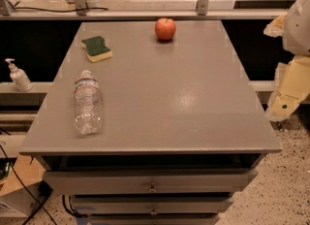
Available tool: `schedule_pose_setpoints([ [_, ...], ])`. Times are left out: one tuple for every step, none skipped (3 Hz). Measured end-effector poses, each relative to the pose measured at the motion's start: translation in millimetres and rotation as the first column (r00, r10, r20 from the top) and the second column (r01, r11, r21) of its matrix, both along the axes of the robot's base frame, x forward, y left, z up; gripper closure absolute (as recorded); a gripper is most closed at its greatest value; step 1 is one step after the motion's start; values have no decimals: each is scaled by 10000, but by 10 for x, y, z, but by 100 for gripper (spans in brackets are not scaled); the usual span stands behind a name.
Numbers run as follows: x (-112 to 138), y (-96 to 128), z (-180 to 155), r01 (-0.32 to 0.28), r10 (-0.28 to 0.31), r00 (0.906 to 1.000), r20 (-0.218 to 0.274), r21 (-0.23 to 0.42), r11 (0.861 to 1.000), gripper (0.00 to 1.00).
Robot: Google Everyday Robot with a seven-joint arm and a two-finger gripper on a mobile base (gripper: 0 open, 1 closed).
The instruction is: Pick apple
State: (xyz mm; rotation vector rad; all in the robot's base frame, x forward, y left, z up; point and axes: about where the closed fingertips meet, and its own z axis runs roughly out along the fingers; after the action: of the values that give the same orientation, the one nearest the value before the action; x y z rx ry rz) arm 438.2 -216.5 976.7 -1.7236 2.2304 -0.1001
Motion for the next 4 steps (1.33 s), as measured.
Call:
schedule_pose_setpoints([
  [0,0,0,0,0,10000,2,0,10000,0],
  [84,51,63,-252,215,9983,545,671,9974,0],
  [239,175,128,-811,611,9898,1288,1561,9844,0],
  [511,298,138,-971,399,9768,2103,2692,9582,0],
])
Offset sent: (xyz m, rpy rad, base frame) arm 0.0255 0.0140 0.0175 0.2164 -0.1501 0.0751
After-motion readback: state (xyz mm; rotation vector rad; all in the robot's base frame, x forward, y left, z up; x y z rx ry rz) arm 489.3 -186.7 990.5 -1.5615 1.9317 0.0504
